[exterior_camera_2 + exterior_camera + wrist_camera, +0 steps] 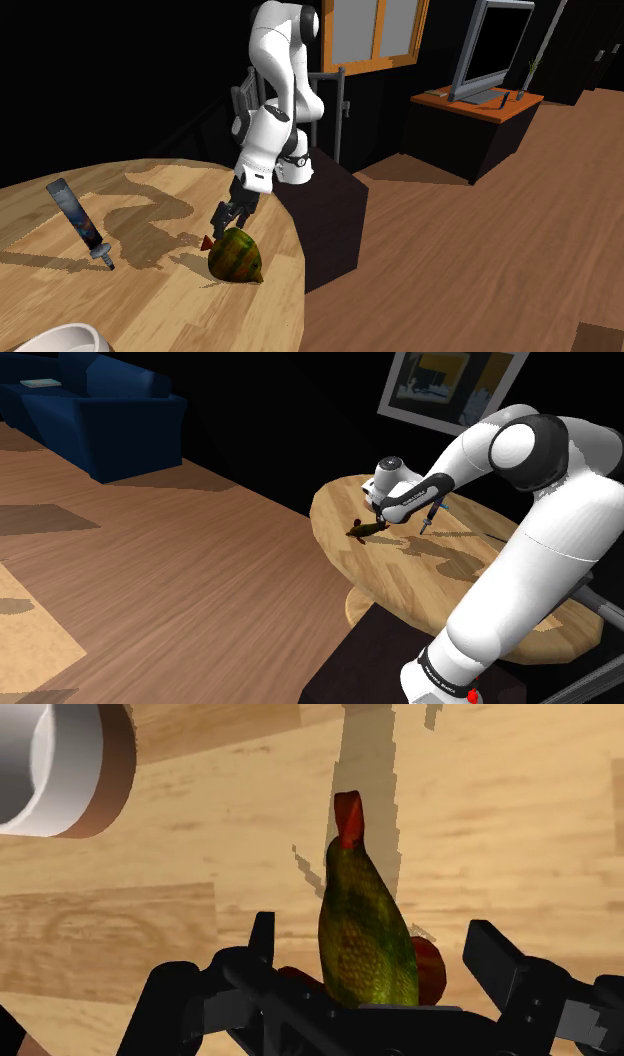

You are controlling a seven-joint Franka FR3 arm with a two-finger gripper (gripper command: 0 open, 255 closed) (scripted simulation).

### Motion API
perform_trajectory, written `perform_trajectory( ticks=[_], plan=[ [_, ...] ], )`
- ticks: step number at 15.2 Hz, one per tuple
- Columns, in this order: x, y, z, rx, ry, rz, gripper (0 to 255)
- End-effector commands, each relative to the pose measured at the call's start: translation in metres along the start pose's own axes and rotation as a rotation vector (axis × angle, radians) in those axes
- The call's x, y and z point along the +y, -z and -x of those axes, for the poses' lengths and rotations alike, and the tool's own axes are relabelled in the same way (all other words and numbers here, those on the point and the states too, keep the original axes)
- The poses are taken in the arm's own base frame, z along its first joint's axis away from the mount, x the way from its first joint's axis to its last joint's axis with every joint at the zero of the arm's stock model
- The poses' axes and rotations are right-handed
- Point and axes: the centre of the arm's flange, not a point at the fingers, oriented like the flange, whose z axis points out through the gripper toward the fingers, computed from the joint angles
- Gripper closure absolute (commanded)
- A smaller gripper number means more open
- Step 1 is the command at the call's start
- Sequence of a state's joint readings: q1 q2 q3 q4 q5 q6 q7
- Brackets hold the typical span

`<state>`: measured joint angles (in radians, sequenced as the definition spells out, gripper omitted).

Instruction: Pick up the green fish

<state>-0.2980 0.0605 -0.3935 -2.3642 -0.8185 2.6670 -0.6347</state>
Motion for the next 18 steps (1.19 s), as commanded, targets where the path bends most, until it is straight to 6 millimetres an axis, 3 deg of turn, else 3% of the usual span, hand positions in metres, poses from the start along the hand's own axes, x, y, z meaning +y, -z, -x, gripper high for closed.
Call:
perform_trajectory(
  ticks=[1, 5, 6, 15, 18],
  plan=[
    [-0.004, -0.009, -0.002, 0.0, 0.001, 0.001, 0],
    [-0.009, -0.02, -0.006, 0.0, 0.001, 0.001, 0],
    [-0.009, -0.021, -0.005, 0.0, 0.001, 0.001, 255],
    [-0.009, -0.02, -0.006, 0.0, 0.001, 0.001, 255],
    [-0.003, -0.007, -0.002, 0.0, 0.001, 0.001, 255]
  ],
)
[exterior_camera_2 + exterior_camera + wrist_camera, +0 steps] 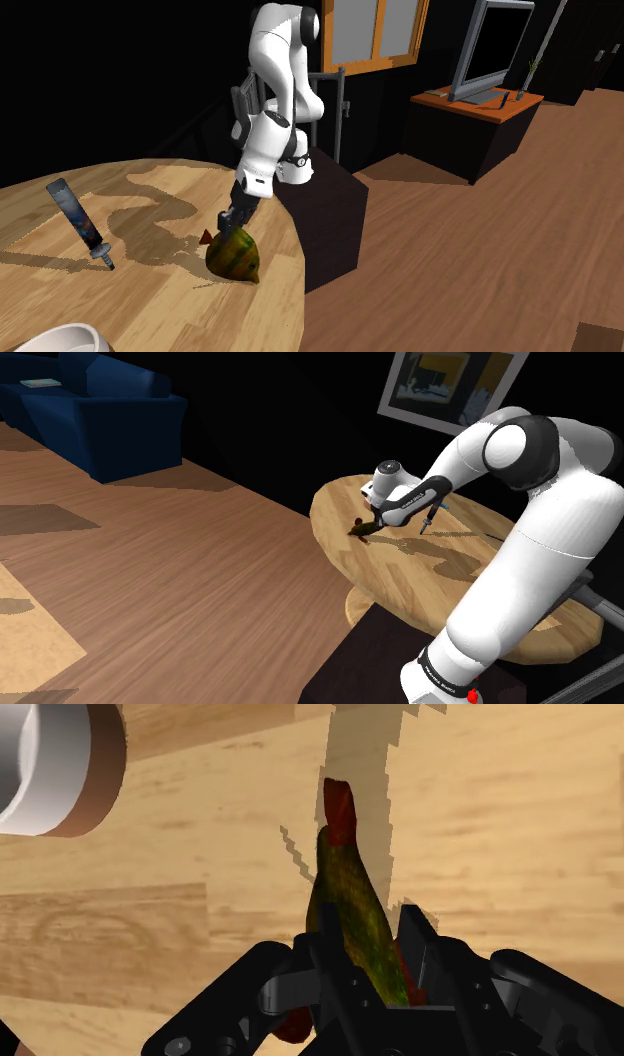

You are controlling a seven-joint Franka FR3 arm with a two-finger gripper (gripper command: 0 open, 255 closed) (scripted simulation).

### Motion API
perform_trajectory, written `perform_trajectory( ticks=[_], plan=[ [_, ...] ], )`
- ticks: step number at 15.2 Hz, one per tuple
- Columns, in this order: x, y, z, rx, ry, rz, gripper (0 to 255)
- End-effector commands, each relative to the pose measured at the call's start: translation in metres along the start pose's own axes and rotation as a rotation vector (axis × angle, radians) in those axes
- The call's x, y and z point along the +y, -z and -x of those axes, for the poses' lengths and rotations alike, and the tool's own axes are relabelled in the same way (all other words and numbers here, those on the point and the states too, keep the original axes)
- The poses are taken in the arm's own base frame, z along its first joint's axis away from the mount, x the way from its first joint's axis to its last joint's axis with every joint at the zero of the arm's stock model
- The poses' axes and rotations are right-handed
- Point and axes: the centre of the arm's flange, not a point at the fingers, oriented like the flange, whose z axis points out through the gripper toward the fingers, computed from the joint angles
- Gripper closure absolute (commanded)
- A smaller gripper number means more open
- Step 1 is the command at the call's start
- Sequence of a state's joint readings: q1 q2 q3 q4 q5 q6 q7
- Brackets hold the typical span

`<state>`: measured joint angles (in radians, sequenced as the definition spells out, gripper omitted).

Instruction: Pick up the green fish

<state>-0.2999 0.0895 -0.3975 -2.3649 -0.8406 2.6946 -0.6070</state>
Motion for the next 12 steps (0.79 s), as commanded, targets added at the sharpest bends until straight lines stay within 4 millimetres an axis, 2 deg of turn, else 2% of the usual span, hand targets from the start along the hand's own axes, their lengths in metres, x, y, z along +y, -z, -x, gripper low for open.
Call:
perform_trajectory(
  ticks=[1, 12],
  plan=[
    [0.005, 0.009, 0.003, 0.0, 0.0, 0.0, 255],
    [0.029, 0.059, 0.018, 0.0, 0.0, 0.0, 255]
  ],
)
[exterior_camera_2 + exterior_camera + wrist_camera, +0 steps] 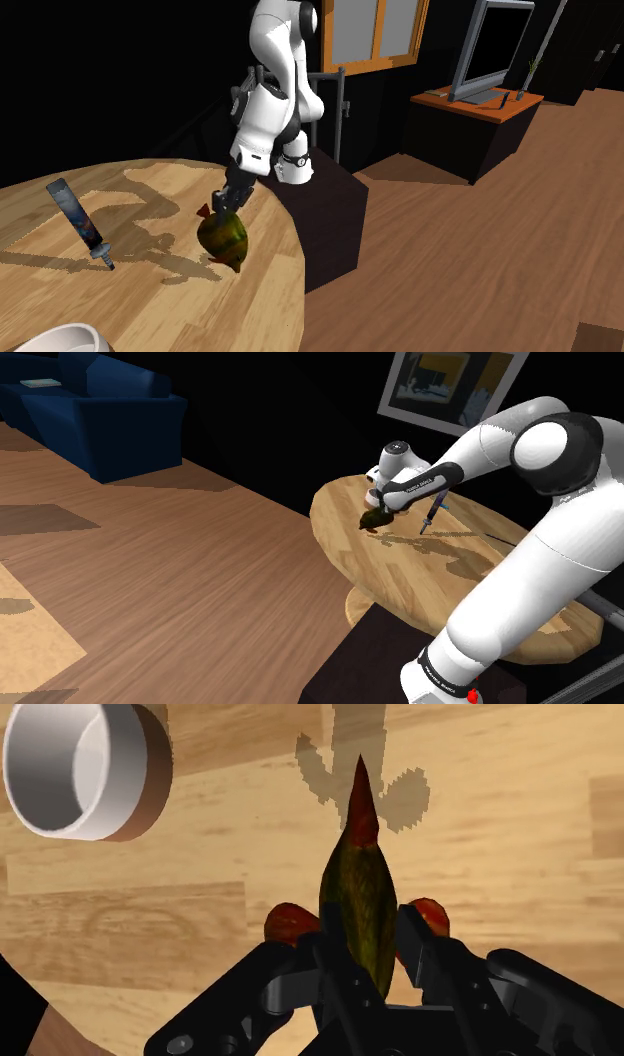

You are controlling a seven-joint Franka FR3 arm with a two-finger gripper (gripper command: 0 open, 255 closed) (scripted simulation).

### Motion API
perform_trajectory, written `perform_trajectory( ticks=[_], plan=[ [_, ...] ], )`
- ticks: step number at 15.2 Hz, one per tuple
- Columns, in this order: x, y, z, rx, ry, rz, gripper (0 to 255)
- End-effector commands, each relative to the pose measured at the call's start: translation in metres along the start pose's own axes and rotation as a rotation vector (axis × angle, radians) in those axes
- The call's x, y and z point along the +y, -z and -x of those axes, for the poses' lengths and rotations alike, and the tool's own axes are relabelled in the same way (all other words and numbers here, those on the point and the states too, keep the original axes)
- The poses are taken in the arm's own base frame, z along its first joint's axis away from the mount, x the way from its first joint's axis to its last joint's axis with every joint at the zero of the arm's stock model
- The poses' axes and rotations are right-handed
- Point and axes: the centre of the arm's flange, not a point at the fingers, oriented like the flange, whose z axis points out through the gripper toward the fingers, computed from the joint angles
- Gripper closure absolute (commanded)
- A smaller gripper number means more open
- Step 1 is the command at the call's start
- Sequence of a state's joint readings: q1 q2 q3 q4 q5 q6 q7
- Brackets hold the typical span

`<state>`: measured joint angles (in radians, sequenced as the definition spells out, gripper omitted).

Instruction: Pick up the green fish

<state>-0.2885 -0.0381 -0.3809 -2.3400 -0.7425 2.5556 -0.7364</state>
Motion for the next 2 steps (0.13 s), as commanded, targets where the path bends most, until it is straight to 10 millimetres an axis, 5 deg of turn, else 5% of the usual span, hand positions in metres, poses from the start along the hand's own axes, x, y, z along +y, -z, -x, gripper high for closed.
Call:
perform_trajectory(
  ticks=[1, 2],
  plan=[
    [0.0026, 0.0058, 0.0015, 0.0, 0.0, 0.0, 255],
    [0.0026, 0.0058, 0.0015, 0.0, 0.0, 0.0, 255]
  ],
)
